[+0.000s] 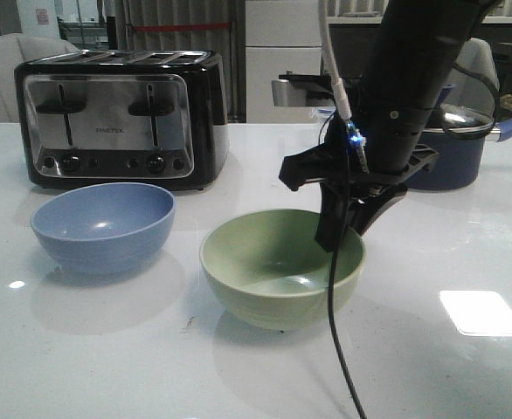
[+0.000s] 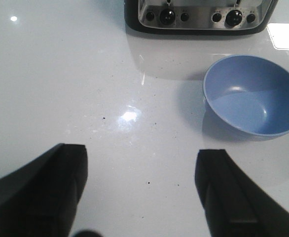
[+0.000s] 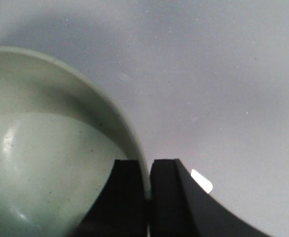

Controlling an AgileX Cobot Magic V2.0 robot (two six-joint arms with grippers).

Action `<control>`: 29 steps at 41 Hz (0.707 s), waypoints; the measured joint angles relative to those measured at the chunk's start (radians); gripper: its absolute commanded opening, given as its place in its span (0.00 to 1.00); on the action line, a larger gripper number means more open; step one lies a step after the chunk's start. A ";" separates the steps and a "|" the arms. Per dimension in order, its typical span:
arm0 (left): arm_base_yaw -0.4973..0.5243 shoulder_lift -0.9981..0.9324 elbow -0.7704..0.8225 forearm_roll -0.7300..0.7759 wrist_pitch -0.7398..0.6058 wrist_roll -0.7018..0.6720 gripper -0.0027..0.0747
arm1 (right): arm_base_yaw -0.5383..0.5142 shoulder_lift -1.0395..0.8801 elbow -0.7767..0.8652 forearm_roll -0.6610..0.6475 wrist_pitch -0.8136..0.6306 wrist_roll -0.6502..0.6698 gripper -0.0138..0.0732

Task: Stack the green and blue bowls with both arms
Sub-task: 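Slide the green bowl toward the table center and release it, then lift the right gripper away from the green bowl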

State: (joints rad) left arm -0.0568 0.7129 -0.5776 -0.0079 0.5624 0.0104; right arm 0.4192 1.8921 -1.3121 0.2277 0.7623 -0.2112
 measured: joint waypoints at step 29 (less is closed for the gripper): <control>0.000 0.000 0.000 -0.017 -0.002 0.000 0.69 | 0.067 -0.331 0.127 -0.006 -0.088 -0.045 0.63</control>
State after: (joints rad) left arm -0.0568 0.7129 -0.5776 -0.0251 0.5606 0.0104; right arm 0.4866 1.5615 -1.1855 0.2220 0.6738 -0.2567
